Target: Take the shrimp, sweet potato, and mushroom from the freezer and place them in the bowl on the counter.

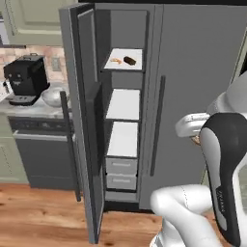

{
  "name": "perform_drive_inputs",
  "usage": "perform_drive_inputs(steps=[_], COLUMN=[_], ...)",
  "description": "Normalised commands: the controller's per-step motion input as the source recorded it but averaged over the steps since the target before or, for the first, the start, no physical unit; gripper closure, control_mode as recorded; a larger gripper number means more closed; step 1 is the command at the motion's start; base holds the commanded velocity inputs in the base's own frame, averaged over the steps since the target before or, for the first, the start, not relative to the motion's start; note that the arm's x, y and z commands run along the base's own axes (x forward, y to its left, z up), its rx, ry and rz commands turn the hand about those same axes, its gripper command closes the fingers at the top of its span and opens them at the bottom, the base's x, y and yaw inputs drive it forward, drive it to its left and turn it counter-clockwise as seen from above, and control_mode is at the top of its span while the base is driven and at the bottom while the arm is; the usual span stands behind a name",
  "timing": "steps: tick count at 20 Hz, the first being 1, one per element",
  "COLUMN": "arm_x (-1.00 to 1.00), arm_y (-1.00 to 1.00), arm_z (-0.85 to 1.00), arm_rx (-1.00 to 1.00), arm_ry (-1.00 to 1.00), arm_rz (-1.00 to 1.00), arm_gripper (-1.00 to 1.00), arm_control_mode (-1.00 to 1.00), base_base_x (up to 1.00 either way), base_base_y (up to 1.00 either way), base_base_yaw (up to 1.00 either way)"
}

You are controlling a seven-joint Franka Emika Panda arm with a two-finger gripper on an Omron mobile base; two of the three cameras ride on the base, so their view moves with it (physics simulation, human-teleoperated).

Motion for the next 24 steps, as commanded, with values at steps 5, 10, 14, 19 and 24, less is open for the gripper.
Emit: perform_drive_inputs(steps=[5,10,14,19,24], arm_x=[0.0,0.0,0.0,0.0,0.0], arm_y=[0.0,0.0,0.0,0.0,0.0], arm_z=[0.0,0.0,0.0,0.0,0.0], arm_rx=[0.0,0.0,0.0,0.0,0.0], arm_ry=[0.0,0.0,0.0,0.0,0.0], arm_rz=[0.0,0.0,0.0,0.0,0.0], arm_gripper=[1.0,1.0,1.0,1.0,1.0], arm_control_mode=[1.0,1.0,1.0,1.0,1.0], base_base_x=[-0.19,-0.08,0.0,0.0,0.75], base_base_y=[0.0,0.11,0.17,0.01,0.0], base_base_yaw=[1.0,0.99,0.97,1.0,0.3])
